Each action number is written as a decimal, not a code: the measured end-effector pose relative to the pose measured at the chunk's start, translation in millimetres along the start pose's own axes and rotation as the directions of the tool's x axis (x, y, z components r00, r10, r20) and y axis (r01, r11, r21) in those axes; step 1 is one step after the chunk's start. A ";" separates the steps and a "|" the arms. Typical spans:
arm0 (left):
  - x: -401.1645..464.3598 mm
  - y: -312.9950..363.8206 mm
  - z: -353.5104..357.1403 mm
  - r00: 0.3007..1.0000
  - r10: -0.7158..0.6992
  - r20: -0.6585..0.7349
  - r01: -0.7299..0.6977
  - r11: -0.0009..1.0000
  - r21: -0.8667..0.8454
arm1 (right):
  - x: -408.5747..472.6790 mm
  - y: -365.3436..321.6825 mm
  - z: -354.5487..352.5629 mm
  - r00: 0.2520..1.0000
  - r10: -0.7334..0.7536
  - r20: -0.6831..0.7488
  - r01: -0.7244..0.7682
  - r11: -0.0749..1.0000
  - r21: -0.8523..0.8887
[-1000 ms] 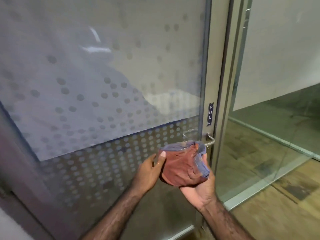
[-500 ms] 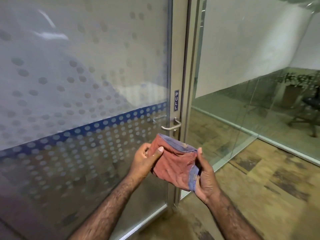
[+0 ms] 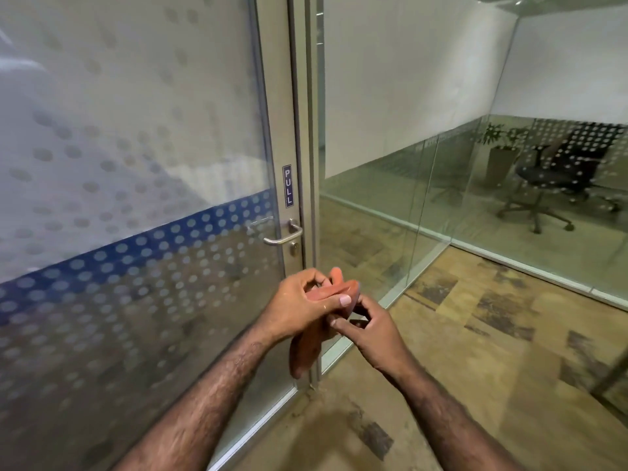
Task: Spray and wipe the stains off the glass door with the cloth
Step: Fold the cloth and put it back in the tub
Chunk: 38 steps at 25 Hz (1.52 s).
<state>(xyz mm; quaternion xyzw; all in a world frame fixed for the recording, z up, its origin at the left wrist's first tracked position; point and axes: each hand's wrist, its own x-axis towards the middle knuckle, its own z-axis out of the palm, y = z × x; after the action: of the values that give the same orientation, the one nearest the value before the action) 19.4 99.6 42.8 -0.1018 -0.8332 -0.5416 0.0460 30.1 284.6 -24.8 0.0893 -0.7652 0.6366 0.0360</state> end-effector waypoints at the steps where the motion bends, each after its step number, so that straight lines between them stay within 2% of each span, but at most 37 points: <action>1: 2.9 4.1 6.0 0.999 -0.006 0.051 0.004 1.000 0.028 | -0.3 1.7 -6.3 1.000 -0.013 0.004 0.013 1.000 0.018; 7: 29.7 35.9 42.7 0.971 -0.003 0.241 -0.040 0.984 0.174 | -17.0 19.9 -87.7 0.996 0.014 -0.086 0.005 0.976 0.217; 10: 39.4 57.7 85.8 0.909 0.001 0.417 -0.063 0.989 0.136 | -33.5 29.0 -132.4 0.995 0.042 -0.089 -0.012 0.948 0.319; 13: 45.9 79.1 133.1 0.850 0.003 0.527 -0.058 0.995 0.087 | -50.2 32.8 -167.9 0.994 0.100 -0.044 -0.072 0.903 0.425; 16: 53.6 93.8 173.7 0.813 0.001 0.583 -0.070 0.993 0.095 | -65.8 37.0 -207.5 0.987 0.154 -0.041 -0.126 0.912 0.391; 20: 60.9 108.7 225.2 0.796 -0.011 0.606 -0.090 0.987 0.136 | -90.4 48.3 -257.5 0.985 0.173 -0.009 -0.163 0.941 0.296; 23: 59.3 120.1 261.6 0.790 -0.005 0.613 -0.076 0.992 0.105 | -113.1 60.8 -288.6 0.981 0.167 -0.094 -0.133 0.946 0.295; 26: 51.6 126.6 294.6 0.793 -0.006 0.610 0.015 1.000 -0.009 | -131.5 70.3 -319.3 0.958 0.198 -0.208 -0.125 0.940 0.318; 29: 36.2 124.6 336.2 0.818 -0.063 0.572 0.222 0.952 -0.212 | -150.7 76.2 -351.4 0.925 0.267 -0.270 -0.128 0.889 0.440; 30: 29.6 118.7 352.1 0.788 -0.107 0.606 0.307 0.922 -0.237 | -157.5 76.5 -361.6 0.914 0.292 -0.283 -0.119 0.857 0.502; 32: 11.6 107.9 385.5 0.666 -0.196 0.720 0.488 0.844 -0.221 | -171.5 74.2 -381.9 0.884 0.348 -0.314 -0.095 0.789 0.607; 35: -23.2 105.4 434.7 0.499 -0.232 0.835 0.721 0.646 -0.251 | -192.1 74.1 -413.2 0.845 0.411 -0.343 -0.081 0.732 0.677; 37: -39.1 114.9 461.0 0.515 -0.220 0.829 0.751 0.582 -0.312 | -205.8 77.7 -433.9 0.805 0.475 -0.356 -0.114 0.712 0.693; 38: -43.9 121.2 474.4 0.547 -0.207 0.811 0.723 0.606 -0.333 | -215.1 81.7 -445.9 0.792 0.491 -0.363 -0.127 0.714 0.688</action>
<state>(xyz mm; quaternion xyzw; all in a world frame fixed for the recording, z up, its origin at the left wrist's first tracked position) 104.8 574.5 -51.2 -0.0655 -0.5391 -0.6964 -0.4691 200.1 755.7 -56.7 -0.2148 -0.4698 0.8506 0.0981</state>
